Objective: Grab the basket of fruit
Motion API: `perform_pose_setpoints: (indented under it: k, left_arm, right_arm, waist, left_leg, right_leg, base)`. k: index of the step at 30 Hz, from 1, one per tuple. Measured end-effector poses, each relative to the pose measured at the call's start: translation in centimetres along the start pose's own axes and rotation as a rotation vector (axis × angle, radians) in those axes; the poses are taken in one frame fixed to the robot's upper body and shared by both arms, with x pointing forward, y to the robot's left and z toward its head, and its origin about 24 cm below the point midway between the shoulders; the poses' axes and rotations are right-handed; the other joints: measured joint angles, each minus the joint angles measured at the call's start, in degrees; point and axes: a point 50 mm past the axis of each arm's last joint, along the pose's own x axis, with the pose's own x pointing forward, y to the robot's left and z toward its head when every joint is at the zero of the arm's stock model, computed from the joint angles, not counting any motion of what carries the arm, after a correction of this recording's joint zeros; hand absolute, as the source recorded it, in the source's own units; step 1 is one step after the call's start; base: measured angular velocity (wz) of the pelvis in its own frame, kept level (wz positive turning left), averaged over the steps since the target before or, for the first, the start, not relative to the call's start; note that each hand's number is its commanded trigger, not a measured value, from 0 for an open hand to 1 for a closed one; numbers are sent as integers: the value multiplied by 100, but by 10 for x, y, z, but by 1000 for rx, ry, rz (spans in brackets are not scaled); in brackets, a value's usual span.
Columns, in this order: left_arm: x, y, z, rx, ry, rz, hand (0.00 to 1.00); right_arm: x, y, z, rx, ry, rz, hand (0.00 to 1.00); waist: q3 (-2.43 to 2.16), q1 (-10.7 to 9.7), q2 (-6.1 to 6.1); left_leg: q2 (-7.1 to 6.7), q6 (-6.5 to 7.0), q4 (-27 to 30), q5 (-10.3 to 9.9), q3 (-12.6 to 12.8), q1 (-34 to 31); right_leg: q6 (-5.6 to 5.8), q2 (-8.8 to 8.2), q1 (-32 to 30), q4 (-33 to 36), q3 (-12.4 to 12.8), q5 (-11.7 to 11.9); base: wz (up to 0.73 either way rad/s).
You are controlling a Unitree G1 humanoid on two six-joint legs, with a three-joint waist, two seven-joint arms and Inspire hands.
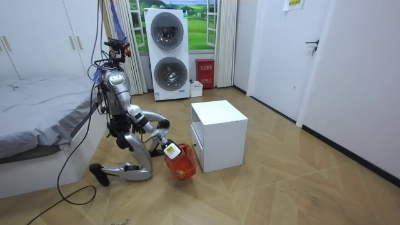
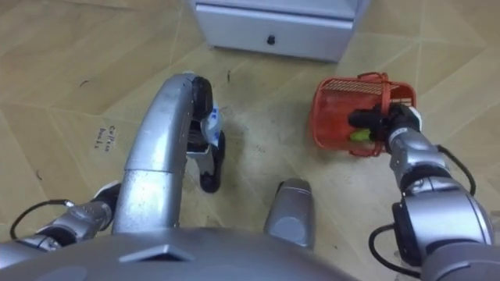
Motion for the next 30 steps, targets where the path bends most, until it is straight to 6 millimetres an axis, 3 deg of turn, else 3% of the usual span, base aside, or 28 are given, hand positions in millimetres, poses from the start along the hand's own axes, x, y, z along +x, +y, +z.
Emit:
perform_pose_setpoints:
  k: [3, 5, 9, 11, 12, 14, 15, 16, 17, 18, 19, 20, 21, 22, 24, 25, 26, 27, 29, 30]
  left_arm:
    - [1, 10, 17, -27, -42, 29, 0]
    - [1, 18, 27, -53, -68, 65, 0]
    - [0, 25, 37, -86, -104, 128, 0]
    - [0, 18, 25, -96, -78, 132, 0]
    - [-1, 15, 21, -95, -68, 129, 0]
    - [-2, 4, -1, -100, 3, 113, 0]
    - [-3, 1, -7, -99, 21, 109, 0]
    - [-4, -3, -17, -100, 54, 104, 0]
    - [-6, -4, -24, -97, 70, 109, 0]
    - [-6, -3, -26, -98, 74, 115, 0]
    - [-8, -3, -32, -101, 84, 128, 0]
    - [-8, -1, -30, -99, 78, 140, 0]
    - [-9, 0, -33, -91, 85, 158, 0]
    - [-9, 3, -32, -82, 91, 180, 0]
    - [-9, 6, -30, -80, 90, 208, 0]
    - [-9, 7, -30, -86, 88, 223, 0]
    - [-9, 8, -28, -91, 80, 240, 0]
    - [-9, 8, -27, -91, 75, 245, 0]
    - [-10, 8, -28, -100, 72, 248, 0]
    - [-10, 7, -28, -102, 72, 249, 0]
  right_arm:
    - [0, 0, 18, 9, -69, 3, 100]
    - [-1, 3, 28, 16, -110, 16, 100]
    - [-2, 9, 40, 23, -159, 39, 100]
    - [-2, 12, 44, 26, -161, 52, 100]
    - [-3, 14, 46, 24, -168, 58, 100]
    - [-6, 19, 60, 23, -223, 81, 100]
    - [-6, 20, 62, 21, -232, 86, 100]
    - [-7, 21, 66, 15, -249, 91, 100]
    - [-9, 22, 67, 18, -261, 95, 100]
    - [-10, 21, 66, 23, -262, 94, 100]
    - [-11, 20, 62, 30, -259, 95, 100]
    - [-12, 19, 59, 33, -257, 93, 100]
    - [-13, 19, 54, 30, -250, 93, 100]
    - [-13, 21, 55, 9, -256, 94, 100]
    - [-15, 21, 52, -34, -261, 91, 100]
    - [-15, 19, 44, -54, -244, 86, 100]
    - [-16, 17, 35, -60, -222, 83, 100]
    - [-17, 17, 31, -61, -212, 82, 100]
    - [-20, 15, 16, -64, -184, 75, 100]
    - [-21, 14, 15, -63, -186, 72, 100]
  waist:
    - [4, -42, -25]
    - [3, -72, -43]
    - [-3, -50, -51]
    - [-15, 51, -38]
    - [-19, 71, -31]
    - [-42, 59, -19]
    - [-45, 58, -19]
    - [-54, 60, -8]
    - [-67, 44, 11]
    - [-74, 51, 5]
    - [-85, 46, 14]
    - [-90, 50, 22]
    - [-98, 60, 26]
    - [-113, 80, 56]
    - [-186, 66, 183]
    - [-230, 65, 230]
    - [-249, 47, 272]
    - [-251, 41, 282]
    - [-257, 32, 283]
    - [-266, 31, 286]
  left_leg:
    - [-13, 154, 96, -139, 5, 59]
    - [-37, 223, 97, -181, 23, 85]
    - [-92, 317, -255, -213, 62, 325]
    - [-51, 325, -937, -203, 34, 749]
    - [-17, 332, -1154, -188, 34, 887]
    - [5, 333, -2120, -43, 20, 1488]
    - [5, 328, -2373, -28, 26, 1678]
    - [3, 353, -2843, 31, 39, 2053]
    - [0, 380, -3308, 97, 60, 2435]
    - [-3, 415, -3540, 142, 94, 2638]
    - [-29, 428, -4077, 204, 126, 3085]
    - [-48, 436, -4329, 244, 124, 3329]
    - [-97, 466, -4808, 332, 99, 3797]
    - [-87, 463, -5215, 381, 79, 4228]
    - [-79, 402, -5699, 442, -14, 4776]
    - [-64, 360, -6024, 512, -57, 5134]
    - [-29, 319, -6352, 610, -95, 5463]
    - [-6, 292, -6480, 653, -117, 5600]
    - [69, 177, -6806, 768, -247, 6055]
    - [107, 149, -6817, 780, -234, 6109]
  right_leg:
    - [-14, 13, 201, -186, -74, -21]
    - [-5, 122, 314, -371, -56, -123]
    - [37, 530, 452, -1129, 219, -254]
    - [36, 691, 521, -2170, 374, -253]
    - [37, 714, 558, -2505, 395, -251]
    - [58, 705, 921, -4133, 369, -184]
    - [71, 707, 1072, -4569, 355, -126]
    - [64, 710, 1357, -5364, 348, 145]
    - [78, 711, 1569, -5968, 318, 661]
    - [78, 709, 1640, -6191, 311, 994]
    - [104, 701, 1709, -6467, 256, 1893]
    - [101, 684, 1699, -6507, 226, 2425]
    - [107, 672, 1643, -6473, 215, 3273]
    - [66, 682, 1346, -6123, 190, 3273]
    - [26, 743, 857, -5718, -6, 2712]
    - [39, 747, 608, -5791, -123, 2269]
    - [31, 741, 367, -6165, -228, 1892]
    - [34, 730, 290, -6454, -287, 1756]
    - [-20, 722, 302, -8277, -526, 1527]
    - [-32, 741, 388, -8556, -572, 1537]
  base:
    - [7]
    - [8]
    - [0]
    - [-35]
    - [-48]
    - [-47]
    - [-42]
    - [-34]
    - [-29]
    - [-16]
    - [-9]
    - [-11]
    - [-29]
    - [-38]
    - [-27]
    - [-12]
    - [-12]
    - [0]
    - [3]
    - [-15]
